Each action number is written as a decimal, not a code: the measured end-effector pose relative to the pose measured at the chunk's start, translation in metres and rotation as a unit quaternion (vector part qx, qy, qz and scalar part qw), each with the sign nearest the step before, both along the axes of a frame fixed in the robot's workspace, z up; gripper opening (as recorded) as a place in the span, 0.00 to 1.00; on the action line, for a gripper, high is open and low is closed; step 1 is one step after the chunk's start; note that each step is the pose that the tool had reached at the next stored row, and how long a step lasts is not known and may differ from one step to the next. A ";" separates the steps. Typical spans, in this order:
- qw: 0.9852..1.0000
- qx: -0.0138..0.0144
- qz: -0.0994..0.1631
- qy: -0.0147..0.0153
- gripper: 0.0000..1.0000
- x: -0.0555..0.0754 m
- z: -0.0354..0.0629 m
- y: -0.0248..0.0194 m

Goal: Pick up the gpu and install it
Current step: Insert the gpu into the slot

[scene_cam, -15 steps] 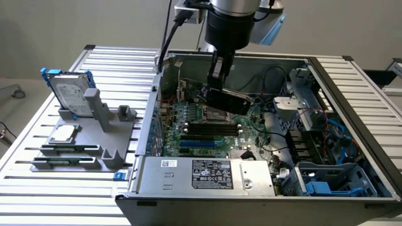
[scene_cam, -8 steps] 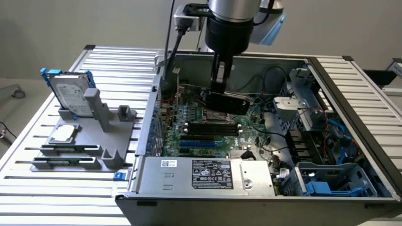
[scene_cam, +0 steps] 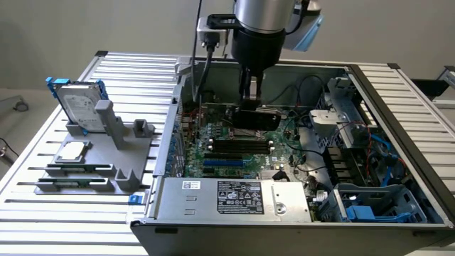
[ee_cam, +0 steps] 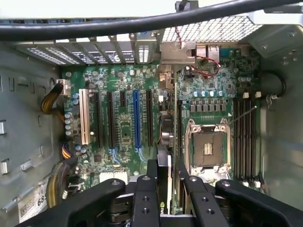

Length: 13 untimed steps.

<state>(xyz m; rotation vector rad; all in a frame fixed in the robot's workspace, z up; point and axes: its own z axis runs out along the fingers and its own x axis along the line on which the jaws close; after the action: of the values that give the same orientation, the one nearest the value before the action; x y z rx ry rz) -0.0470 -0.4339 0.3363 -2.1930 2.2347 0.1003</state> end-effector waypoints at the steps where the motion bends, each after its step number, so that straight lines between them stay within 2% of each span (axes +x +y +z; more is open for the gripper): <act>1: 1.000 0.001 0.006 0.000 0.26 0.000 -0.0013 0.0000; 3: 1.000 0.004 0.015 -0.001 0.26 -0.002 -0.0036 -0.0007; 5: 1.000 0.010 0.018 -0.002 0.26 -0.003 -0.0055 -0.0022; 7: 1.000 0.016 0.020 -0.004 0.26 -0.004 -0.0068 -0.0052; 8: 1.000 0.018 0.020 -0.005 0.26 -0.005 -0.0071 -0.0079; 11: 1.000 0.019 0.020 -0.007 0.26 -0.008 -0.0086 -0.0164; 13: 1.000 0.019 0.020 -0.007 0.26 -0.010 -0.0104 -0.0204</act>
<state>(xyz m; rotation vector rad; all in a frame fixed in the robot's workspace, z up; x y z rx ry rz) -0.0572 -0.4543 0.3259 -2.2137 2.1628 0.1257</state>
